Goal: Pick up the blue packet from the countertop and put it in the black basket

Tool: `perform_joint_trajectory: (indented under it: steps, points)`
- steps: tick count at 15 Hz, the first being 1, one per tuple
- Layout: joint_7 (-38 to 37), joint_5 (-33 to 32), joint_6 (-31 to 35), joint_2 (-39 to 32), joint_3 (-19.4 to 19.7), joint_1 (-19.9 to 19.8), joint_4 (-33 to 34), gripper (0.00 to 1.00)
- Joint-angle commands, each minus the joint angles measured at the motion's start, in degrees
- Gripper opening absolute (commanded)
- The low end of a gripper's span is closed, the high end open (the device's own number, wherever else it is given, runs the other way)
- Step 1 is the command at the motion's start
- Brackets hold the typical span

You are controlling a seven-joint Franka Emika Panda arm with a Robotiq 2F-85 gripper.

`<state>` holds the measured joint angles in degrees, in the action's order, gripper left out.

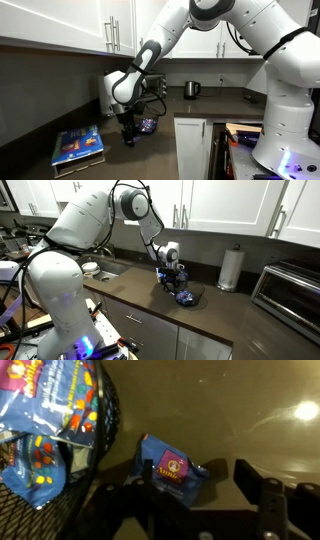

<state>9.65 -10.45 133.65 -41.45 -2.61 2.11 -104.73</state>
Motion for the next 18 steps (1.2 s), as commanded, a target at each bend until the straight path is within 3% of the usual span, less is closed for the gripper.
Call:
perform_joint_trajectory:
  steps: [1, 9, 13, 18]
  points:
    - [1.4, 0.6, 0.5, -2.1, -0.2, -0.6, 1.6, 0.57]
    - [0.4, -0.1, 0.7, 0.7, 0.0, 0.7, -2.3, 0.07]
    - [0.3, -0.5, 0.2, 3.5, 0.1, 1.1, -5.2, 0.0]
    - [0.1, -1.6, 0.9, 7.4, 0.4, 1.3, -10.3, 0.04]
